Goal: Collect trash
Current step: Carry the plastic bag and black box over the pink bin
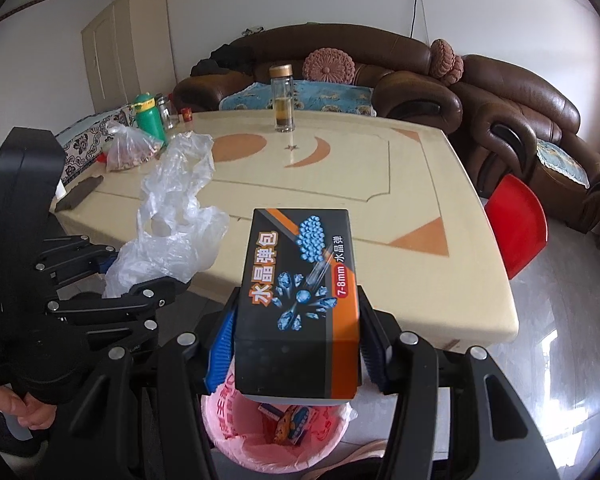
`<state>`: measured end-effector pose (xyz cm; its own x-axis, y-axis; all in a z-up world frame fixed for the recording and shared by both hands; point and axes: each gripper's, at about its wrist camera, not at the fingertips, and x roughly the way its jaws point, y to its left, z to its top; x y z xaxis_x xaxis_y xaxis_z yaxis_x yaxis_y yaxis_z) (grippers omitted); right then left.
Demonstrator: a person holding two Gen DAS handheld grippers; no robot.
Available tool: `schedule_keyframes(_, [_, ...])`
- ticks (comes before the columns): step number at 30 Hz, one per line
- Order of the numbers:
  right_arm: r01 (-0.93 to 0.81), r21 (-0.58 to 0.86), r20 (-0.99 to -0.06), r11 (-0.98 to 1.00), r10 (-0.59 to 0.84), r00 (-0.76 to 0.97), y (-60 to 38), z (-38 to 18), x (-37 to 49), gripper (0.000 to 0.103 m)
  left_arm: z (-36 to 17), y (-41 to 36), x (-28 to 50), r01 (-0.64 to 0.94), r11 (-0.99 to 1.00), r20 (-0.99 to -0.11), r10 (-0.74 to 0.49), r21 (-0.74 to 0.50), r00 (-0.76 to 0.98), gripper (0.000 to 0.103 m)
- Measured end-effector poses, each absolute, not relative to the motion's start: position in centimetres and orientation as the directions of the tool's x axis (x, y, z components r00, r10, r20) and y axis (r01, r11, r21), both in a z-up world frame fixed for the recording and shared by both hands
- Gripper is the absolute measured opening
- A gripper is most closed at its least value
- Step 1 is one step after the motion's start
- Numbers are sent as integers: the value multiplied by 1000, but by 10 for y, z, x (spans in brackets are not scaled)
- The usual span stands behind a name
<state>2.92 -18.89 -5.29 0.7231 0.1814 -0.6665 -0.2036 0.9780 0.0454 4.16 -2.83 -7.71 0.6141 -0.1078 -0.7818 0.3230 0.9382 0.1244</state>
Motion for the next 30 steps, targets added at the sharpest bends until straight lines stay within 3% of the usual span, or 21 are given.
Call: schedule_keyframes(30, [-192, 131, -884, 973, 202, 421, -184, -217, 46, 52, -237, -40, 44, 414, 909, -959, -69, 53, 274, 34])
